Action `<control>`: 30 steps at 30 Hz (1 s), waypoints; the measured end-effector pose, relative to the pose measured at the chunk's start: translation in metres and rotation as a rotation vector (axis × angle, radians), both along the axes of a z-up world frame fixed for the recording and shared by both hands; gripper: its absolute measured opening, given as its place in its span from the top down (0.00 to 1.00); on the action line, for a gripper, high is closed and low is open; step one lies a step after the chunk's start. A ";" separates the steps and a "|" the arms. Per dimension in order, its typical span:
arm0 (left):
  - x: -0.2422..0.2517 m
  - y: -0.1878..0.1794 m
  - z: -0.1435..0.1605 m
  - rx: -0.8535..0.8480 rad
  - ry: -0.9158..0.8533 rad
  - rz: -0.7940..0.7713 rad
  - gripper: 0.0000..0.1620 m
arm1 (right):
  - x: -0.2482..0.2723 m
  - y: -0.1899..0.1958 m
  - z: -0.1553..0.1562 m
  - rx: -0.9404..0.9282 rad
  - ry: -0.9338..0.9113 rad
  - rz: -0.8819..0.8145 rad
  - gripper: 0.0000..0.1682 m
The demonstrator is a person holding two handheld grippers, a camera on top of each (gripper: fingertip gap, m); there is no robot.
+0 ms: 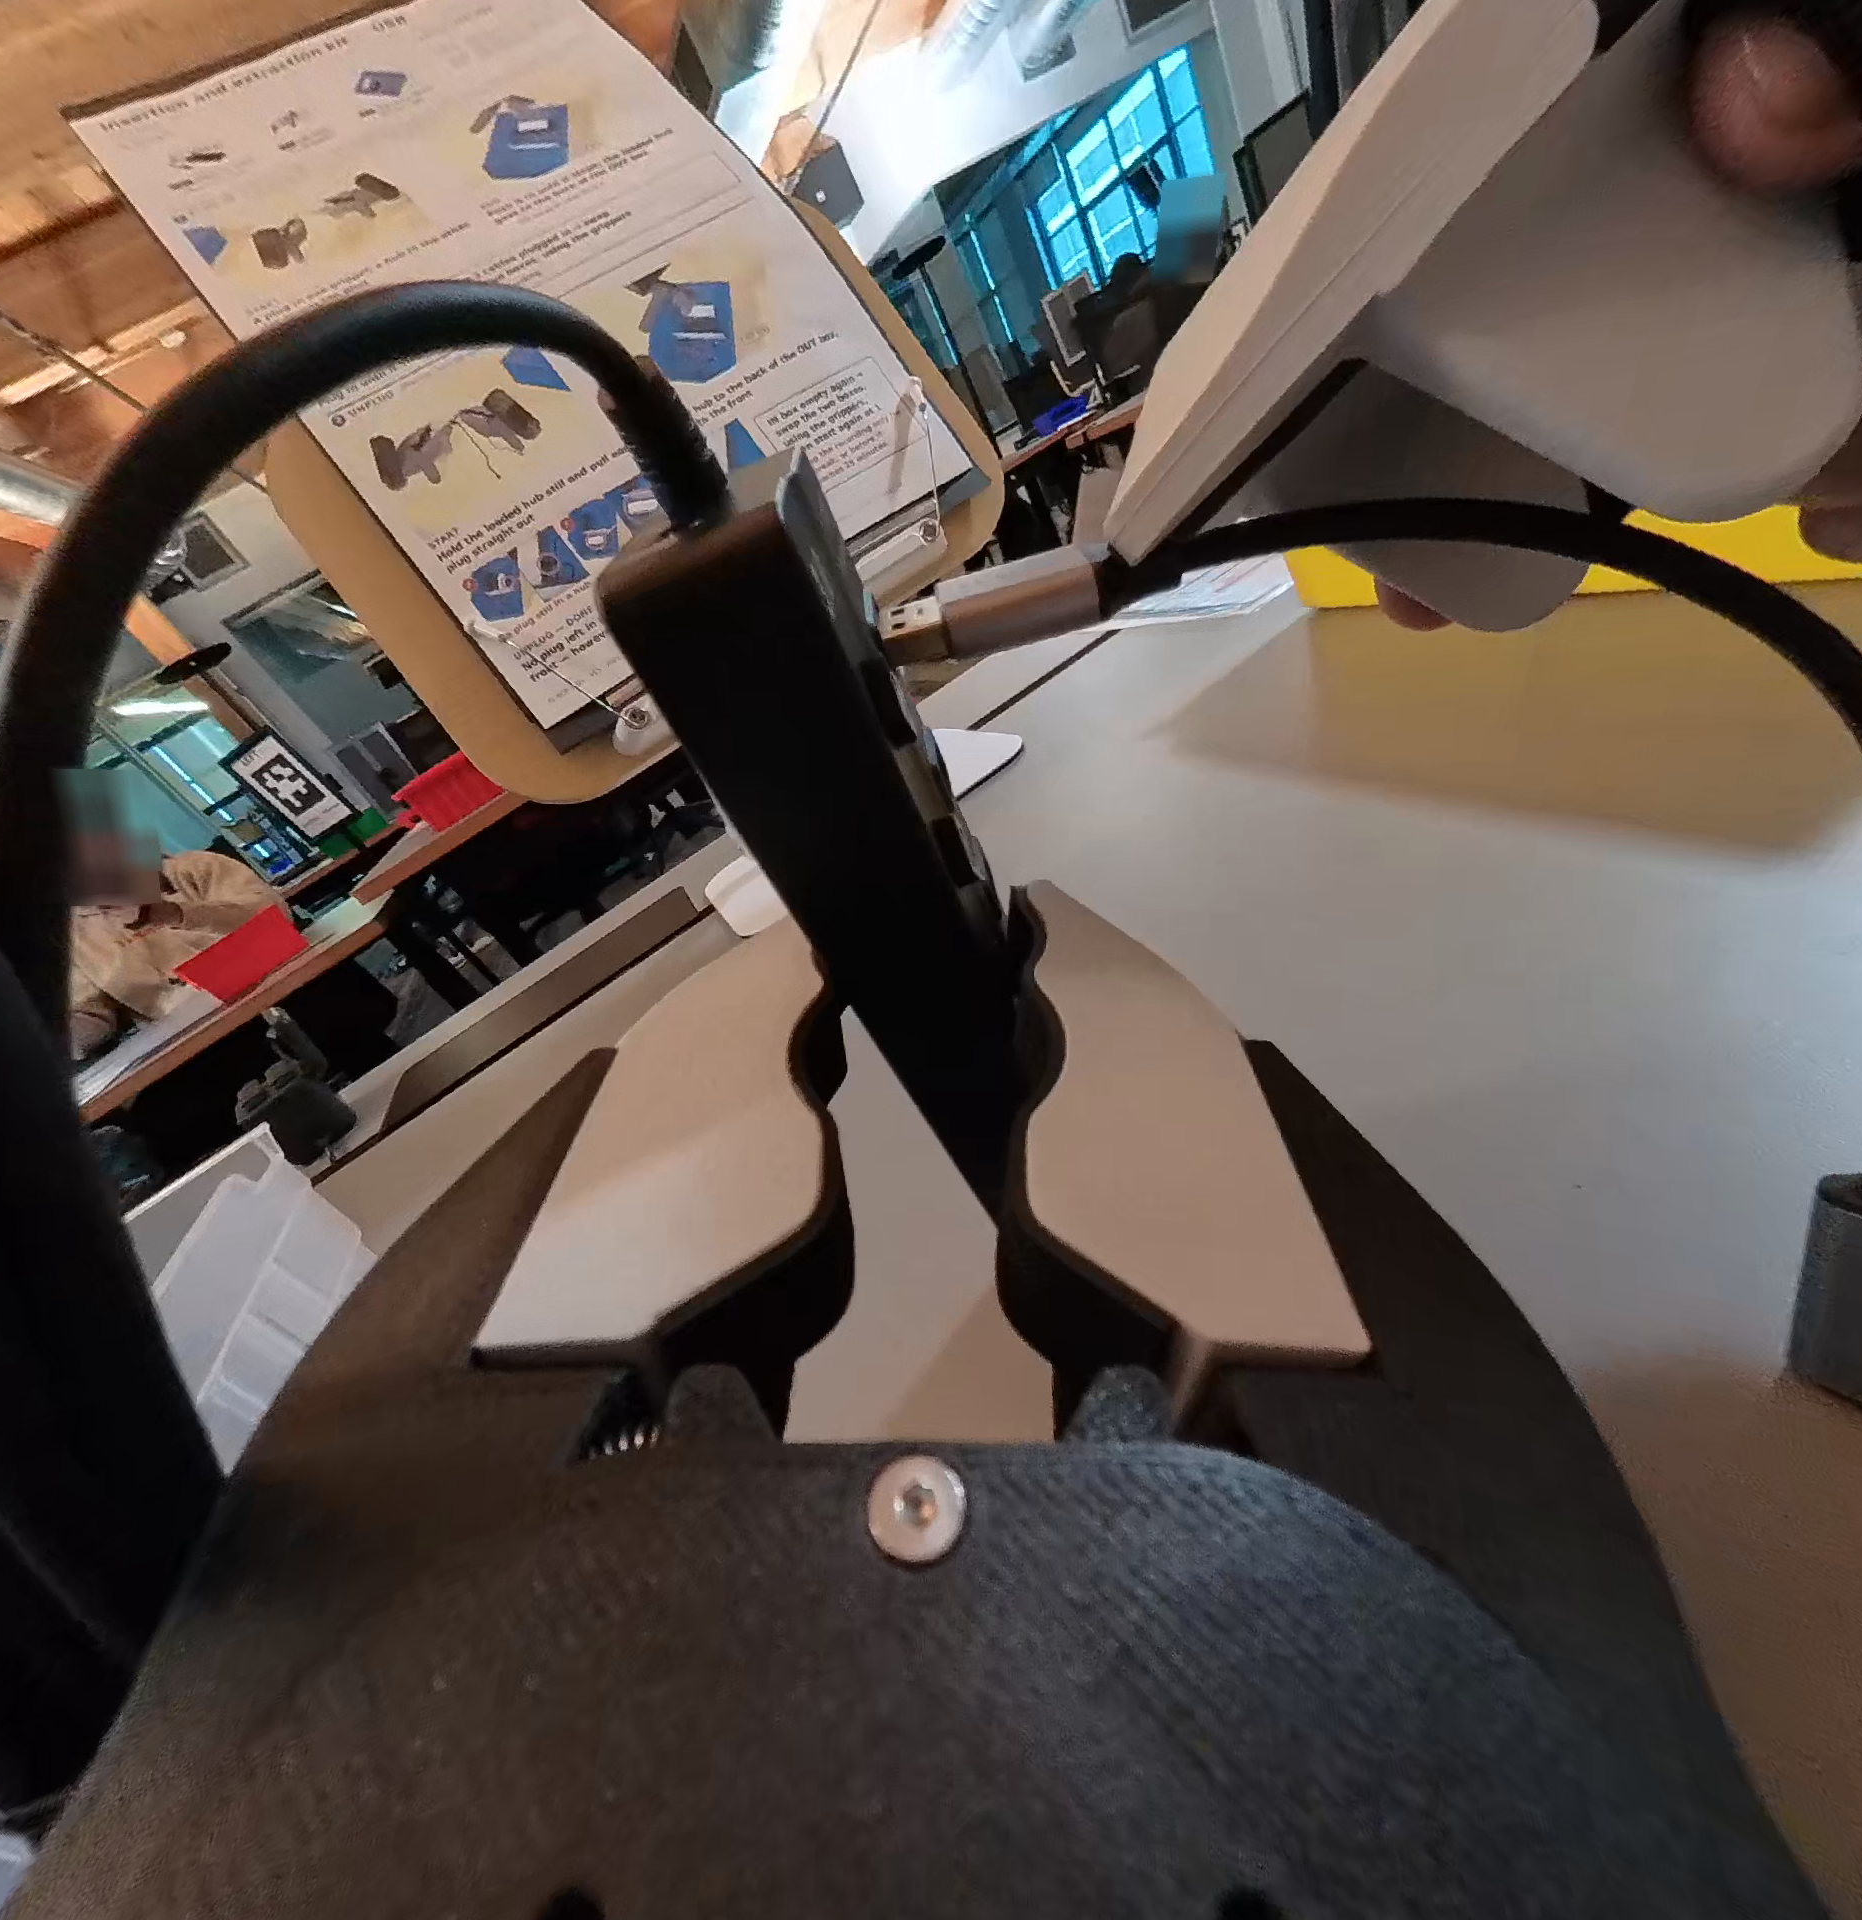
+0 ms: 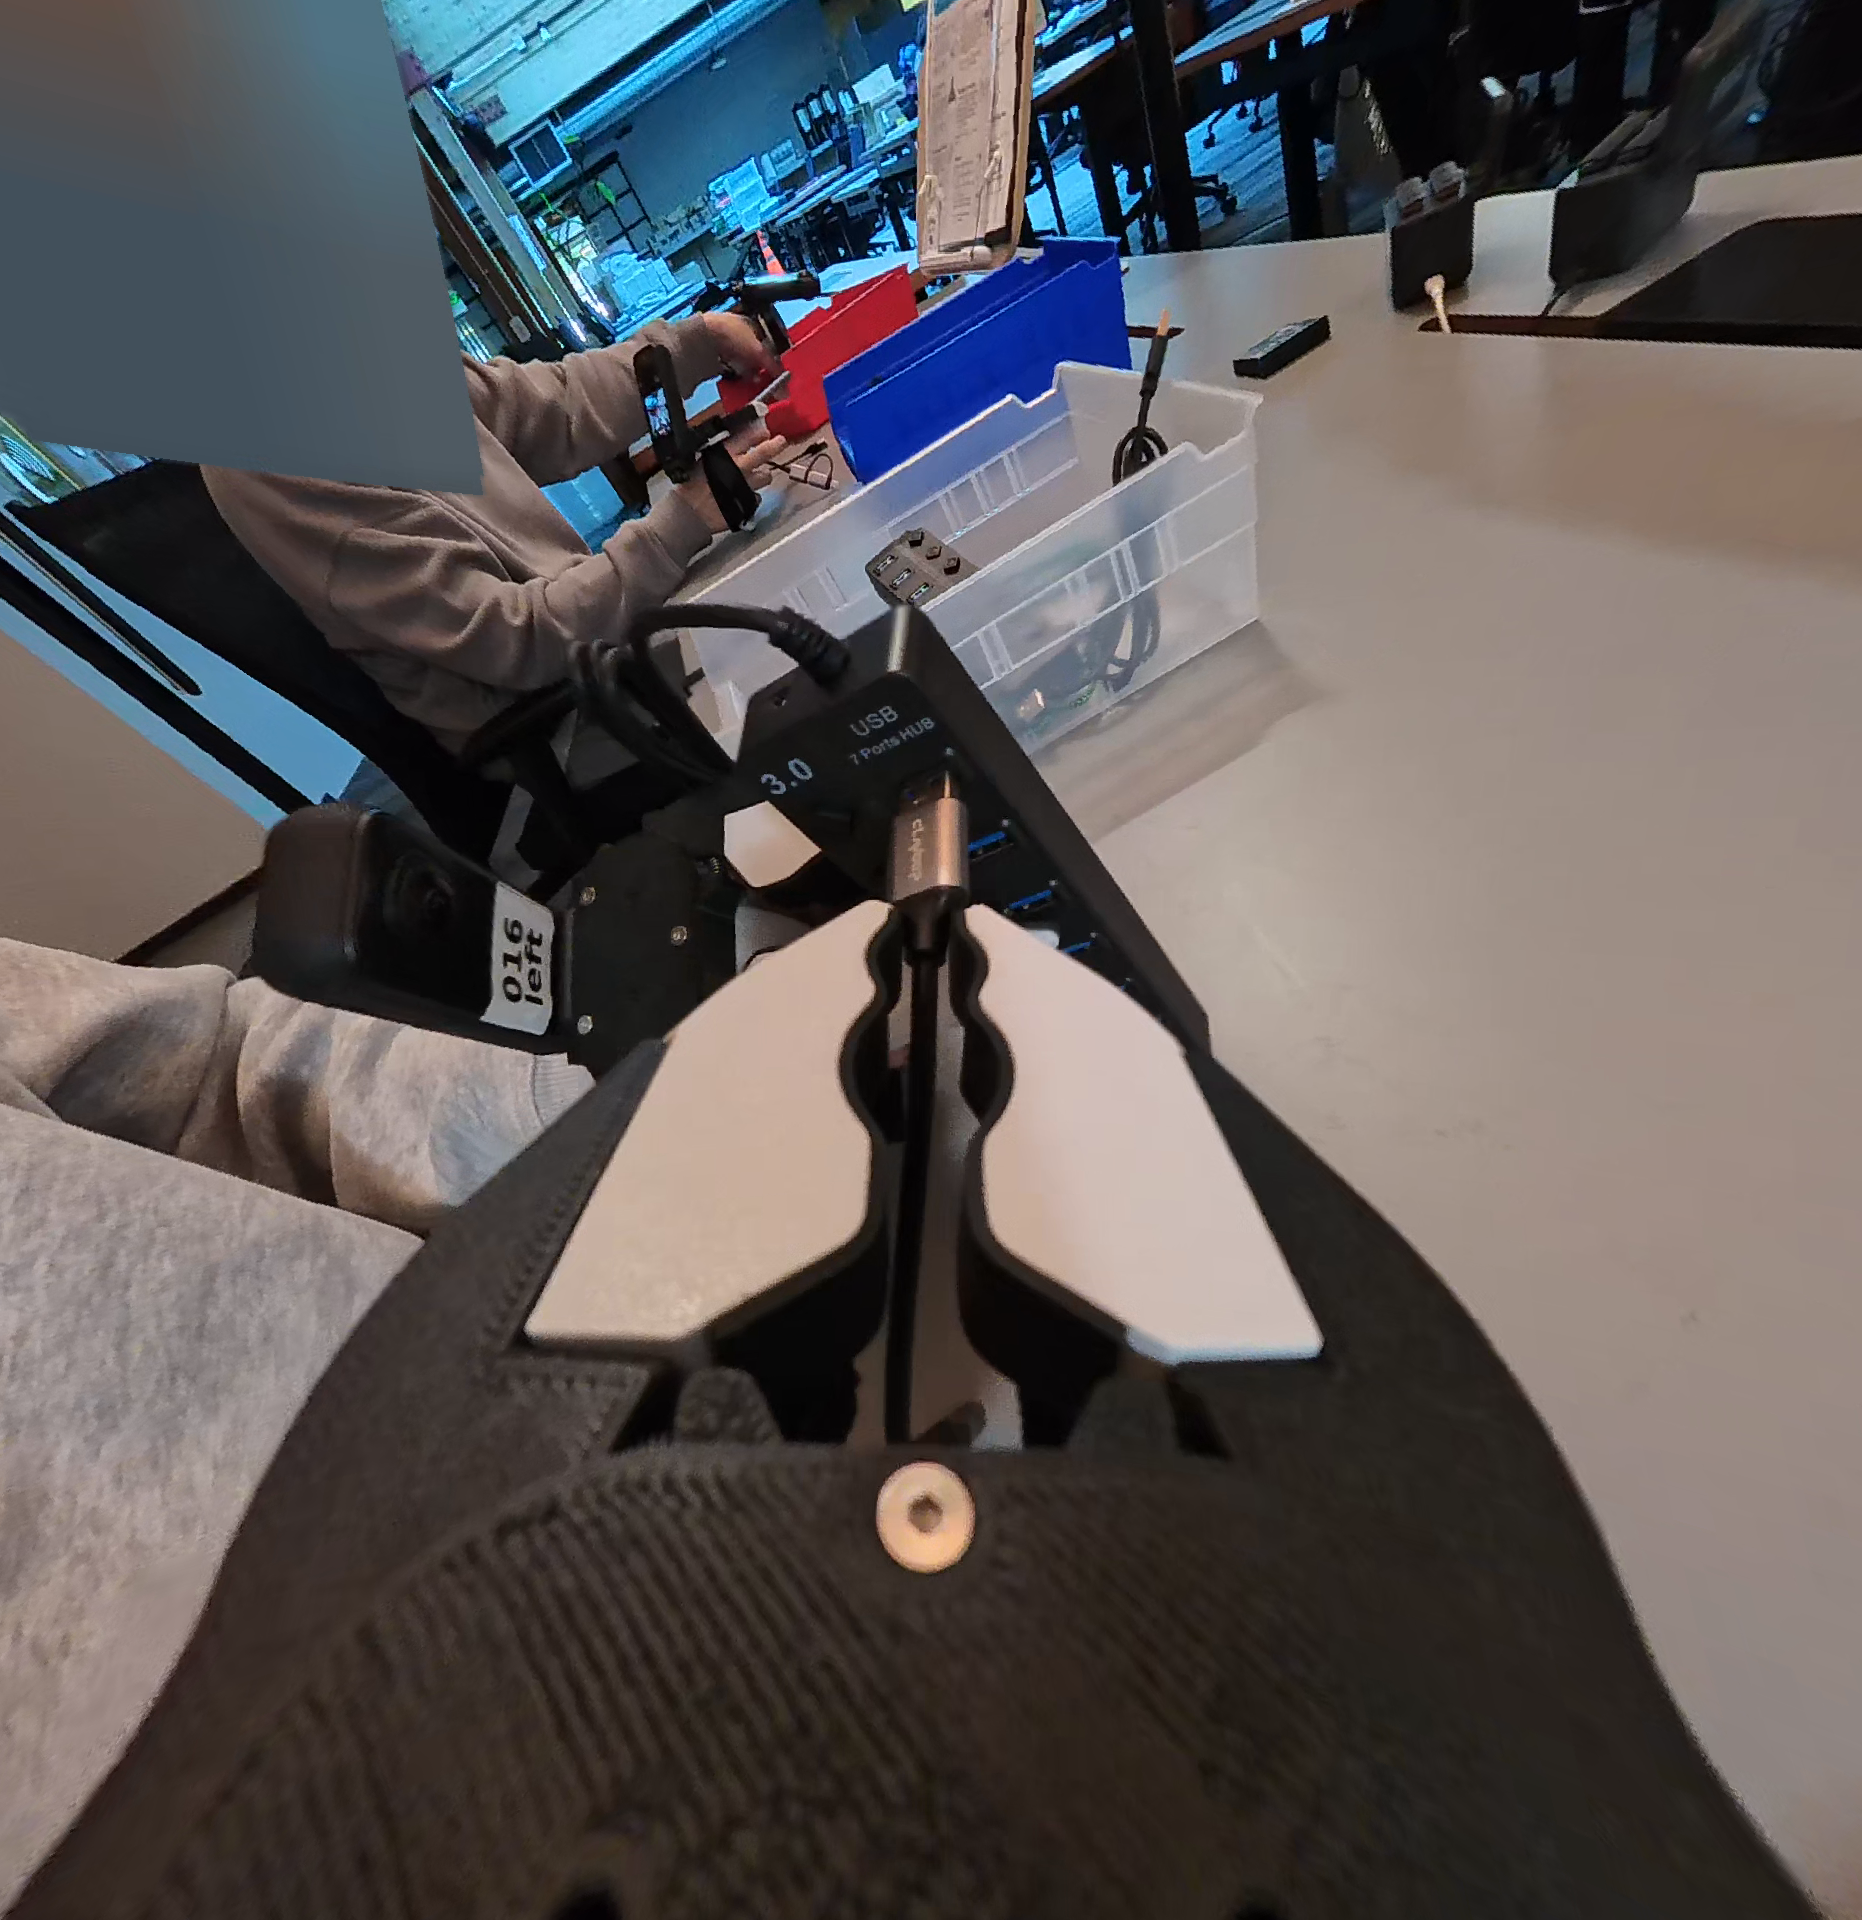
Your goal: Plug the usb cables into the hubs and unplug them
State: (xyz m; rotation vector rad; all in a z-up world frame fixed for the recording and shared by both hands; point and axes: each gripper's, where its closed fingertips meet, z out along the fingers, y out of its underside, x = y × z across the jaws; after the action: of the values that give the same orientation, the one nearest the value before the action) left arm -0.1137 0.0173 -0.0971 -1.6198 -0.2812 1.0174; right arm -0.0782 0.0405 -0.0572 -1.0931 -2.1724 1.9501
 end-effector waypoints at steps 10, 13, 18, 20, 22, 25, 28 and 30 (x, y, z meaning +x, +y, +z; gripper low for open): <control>0.003 0.004 -0.002 -0.068 0.035 0.000 0.79 | -0.001 0.003 0.002 0.011 0.018 -0.008 0.95; 0.003 0.004 -0.002 -0.089 0.044 0.005 0.79 | 0.000 0.004 0.002 0.026 0.030 -0.011 0.95; 0.004 0.005 -0.002 -0.098 0.034 0.004 0.79 | 0.000 0.005 0.002 0.035 0.054 -0.024 0.95; 0.005 0.006 -0.002 -0.093 0.028 -0.003 0.79 | 0.000 0.005 0.003 0.053 0.081 -0.031 0.94; 0.005 0.007 -0.003 -0.092 0.017 -0.014 0.79 | 0.000 0.005 0.004 0.078 0.111 -0.041 0.95; 0.006 0.008 -0.002 -0.080 0.008 -0.027 0.78 | 0.001 0.004 0.006 0.098 0.145 -0.048 0.95; 0.005 0.012 -0.007 0.019 -0.117 -0.070 0.79 | -0.001 0.003 0.005 0.111 0.170 -0.056 0.94; 0.003 0.014 -0.007 0.163 -0.285 -0.117 0.82 | -0.005 0.002 0.005 0.122 0.201 -0.064 0.94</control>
State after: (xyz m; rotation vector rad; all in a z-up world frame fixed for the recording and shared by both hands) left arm -0.1108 0.0311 -0.1041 -1.6106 -0.4442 0.6565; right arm -0.0827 0.0424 -0.0522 -0.8950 -2.0926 1.7882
